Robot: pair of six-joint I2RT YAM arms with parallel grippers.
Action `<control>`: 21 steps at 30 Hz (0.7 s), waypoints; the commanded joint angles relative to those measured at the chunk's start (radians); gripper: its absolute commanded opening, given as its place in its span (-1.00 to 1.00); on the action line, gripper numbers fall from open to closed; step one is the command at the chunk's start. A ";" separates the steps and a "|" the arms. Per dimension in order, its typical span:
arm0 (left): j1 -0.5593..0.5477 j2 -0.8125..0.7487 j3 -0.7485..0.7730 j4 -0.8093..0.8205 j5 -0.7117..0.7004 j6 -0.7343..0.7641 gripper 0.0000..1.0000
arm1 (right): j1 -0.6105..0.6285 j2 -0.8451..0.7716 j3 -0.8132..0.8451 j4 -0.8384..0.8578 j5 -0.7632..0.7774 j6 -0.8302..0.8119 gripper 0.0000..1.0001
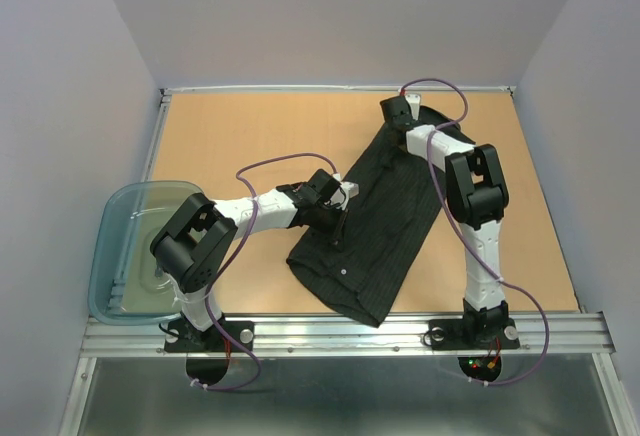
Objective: Fold and stack the long sleeve shirts
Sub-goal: Fold the shirt
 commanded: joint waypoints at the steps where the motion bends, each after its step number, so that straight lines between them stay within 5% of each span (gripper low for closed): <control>1: -0.008 -0.006 0.027 -0.001 0.008 0.004 -0.53 | -0.002 0.023 0.072 0.000 0.045 0.026 -0.30; 11: -0.010 -0.012 0.017 -0.001 0.006 0.003 -0.53 | -0.002 0.057 0.049 -0.009 0.183 -0.012 -0.34; 21: -0.010 -0.012 0.016 -0.001 0.005 0.001 -0.53 | -0.005 0.023 0.052 -0.014 0.206 -0.035 -0.65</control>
